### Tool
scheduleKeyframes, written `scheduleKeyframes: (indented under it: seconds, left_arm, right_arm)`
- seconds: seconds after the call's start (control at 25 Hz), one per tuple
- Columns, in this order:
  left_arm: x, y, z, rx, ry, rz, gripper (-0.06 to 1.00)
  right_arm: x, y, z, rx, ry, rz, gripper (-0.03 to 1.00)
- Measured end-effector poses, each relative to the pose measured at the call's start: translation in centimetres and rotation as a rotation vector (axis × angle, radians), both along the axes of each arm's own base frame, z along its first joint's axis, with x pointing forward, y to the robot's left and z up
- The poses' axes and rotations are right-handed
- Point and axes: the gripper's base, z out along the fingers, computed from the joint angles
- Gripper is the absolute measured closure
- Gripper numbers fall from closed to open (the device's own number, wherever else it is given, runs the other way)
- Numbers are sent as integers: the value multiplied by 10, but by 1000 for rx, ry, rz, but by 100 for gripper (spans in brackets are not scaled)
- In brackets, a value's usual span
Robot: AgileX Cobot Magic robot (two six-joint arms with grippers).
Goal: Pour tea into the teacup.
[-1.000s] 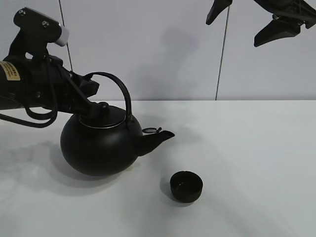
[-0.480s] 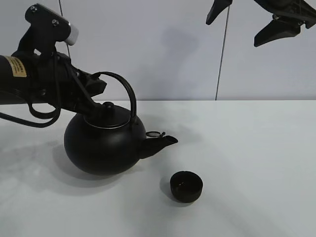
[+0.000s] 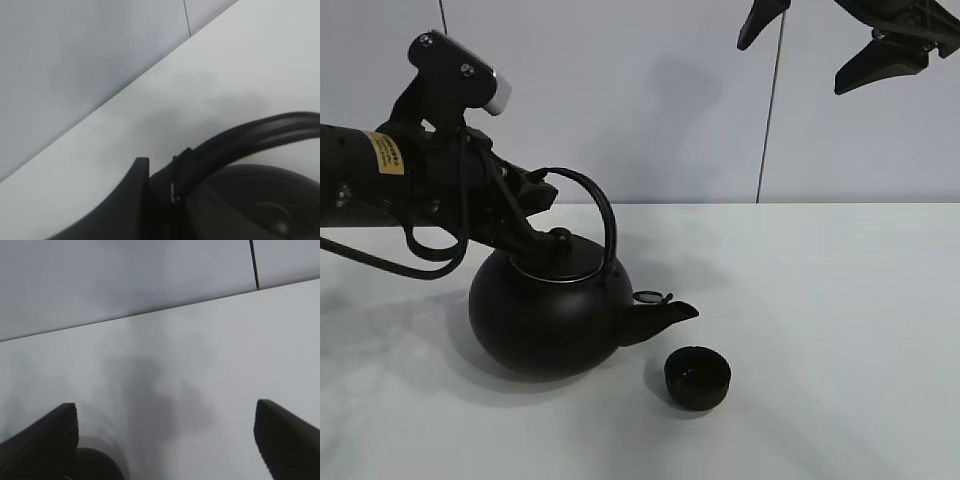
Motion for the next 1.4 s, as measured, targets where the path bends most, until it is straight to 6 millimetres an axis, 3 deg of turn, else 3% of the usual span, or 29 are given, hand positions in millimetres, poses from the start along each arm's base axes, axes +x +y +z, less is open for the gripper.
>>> scheduleKeyframes:
  seconds: [0.32, 1.4]
  left_arm:
    - [12, -10, 3, 21, -37, -20, 84]
    - [15, -14, 5, 142, -113, -90, 84]
  right_arm:
    - [0, 0, 0, 0, 0, 0, 31]
    - [0, 0, 0, 0, 0, 0, 31]
